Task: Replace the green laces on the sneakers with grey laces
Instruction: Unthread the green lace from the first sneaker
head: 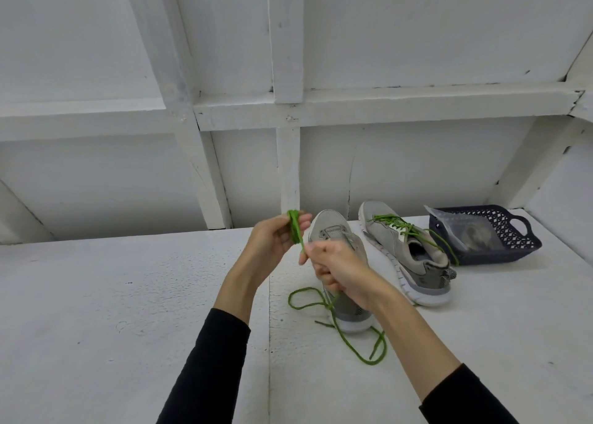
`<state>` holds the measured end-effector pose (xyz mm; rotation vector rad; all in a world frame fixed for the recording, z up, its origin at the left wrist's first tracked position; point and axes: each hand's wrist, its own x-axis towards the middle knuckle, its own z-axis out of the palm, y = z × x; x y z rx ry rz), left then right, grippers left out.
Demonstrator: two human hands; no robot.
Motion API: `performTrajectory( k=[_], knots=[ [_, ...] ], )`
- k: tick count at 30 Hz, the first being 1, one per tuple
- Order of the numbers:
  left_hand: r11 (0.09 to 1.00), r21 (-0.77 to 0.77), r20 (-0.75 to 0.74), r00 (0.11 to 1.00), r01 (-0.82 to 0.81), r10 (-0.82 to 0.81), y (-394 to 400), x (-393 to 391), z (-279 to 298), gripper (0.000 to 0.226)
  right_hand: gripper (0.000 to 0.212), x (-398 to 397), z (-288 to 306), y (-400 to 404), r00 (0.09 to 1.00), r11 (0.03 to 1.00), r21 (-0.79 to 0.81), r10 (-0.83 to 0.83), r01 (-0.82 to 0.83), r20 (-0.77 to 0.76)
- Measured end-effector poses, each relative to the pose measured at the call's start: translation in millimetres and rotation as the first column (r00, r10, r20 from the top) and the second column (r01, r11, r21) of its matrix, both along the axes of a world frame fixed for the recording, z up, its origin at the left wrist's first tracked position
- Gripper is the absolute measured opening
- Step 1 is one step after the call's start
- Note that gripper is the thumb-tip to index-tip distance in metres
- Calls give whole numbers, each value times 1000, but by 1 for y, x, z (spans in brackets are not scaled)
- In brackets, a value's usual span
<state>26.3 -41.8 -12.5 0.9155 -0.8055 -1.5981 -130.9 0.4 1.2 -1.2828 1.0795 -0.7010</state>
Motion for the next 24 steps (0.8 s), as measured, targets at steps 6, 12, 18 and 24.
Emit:
performTrajectory(
  k=[6,12,18,24],
  knots=[
    [997,40,-446,894,62,-38,9,9,4,31,29,-9,-22,-3,998,983,184,-9,21,-67],
    [821,30,462,720,570,-517,16,17,2,22,31,-27,-8,-24,963,948,235,-245,214,110],
    [909,24,679,660,416,-320,4,7,-11,30,27,-24,7,-19,982,989,61,-143,136,122],
    [994,3,-226,968,109,-105,5,-6,-2,35,30,-16,-11,-5,987,988,101,125,-115,-104]
  ],
)
